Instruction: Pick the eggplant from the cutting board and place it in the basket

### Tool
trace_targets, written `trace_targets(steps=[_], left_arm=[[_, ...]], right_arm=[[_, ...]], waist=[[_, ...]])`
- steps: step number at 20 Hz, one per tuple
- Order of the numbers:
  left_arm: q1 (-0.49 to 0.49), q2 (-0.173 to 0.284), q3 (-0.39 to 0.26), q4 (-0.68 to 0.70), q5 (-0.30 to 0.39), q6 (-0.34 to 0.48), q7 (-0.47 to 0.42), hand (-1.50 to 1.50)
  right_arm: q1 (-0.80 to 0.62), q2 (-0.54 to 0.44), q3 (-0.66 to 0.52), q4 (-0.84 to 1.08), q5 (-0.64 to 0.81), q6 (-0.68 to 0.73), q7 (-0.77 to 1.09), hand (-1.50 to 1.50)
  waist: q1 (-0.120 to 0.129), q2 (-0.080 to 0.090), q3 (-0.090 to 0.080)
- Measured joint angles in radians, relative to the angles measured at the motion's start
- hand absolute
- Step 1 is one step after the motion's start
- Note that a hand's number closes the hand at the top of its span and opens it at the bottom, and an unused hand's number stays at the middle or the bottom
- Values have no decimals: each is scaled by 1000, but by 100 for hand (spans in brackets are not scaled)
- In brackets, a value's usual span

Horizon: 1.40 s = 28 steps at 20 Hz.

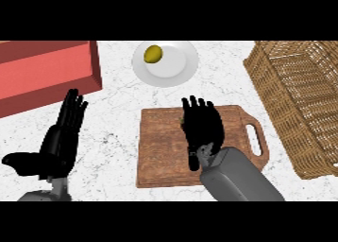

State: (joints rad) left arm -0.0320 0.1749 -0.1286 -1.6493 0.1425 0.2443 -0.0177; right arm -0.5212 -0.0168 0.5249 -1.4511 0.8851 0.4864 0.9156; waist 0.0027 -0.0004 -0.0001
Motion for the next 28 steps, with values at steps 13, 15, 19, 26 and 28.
trace_targets(steps=[13,15,19,26,28], left_arm=[[27,-27,40,-16,-27,-56,1,0],[25,-36,34,-24,-47,-49,10,0],[8,-43,55,-14,-48,-60,20,0],[21,-45,68,-39,-53,-81,39,0],[24,-51,69,-35,-57,-86,27,0]], right_arm=[[23,15,3,130,43,-86,-56,-150],[30,16,-5,152,55,-101,-76,-150],[30,16,-4,155,54,-110,-66,-150],[15,2,7,232,50,-111,-147,150],[-9,-4,-5,255,56,-87,-185,150]], waist=[[3,0,0],[2,0,0],[2,0,0],[3,-5,-1],[4,-5,-1]])
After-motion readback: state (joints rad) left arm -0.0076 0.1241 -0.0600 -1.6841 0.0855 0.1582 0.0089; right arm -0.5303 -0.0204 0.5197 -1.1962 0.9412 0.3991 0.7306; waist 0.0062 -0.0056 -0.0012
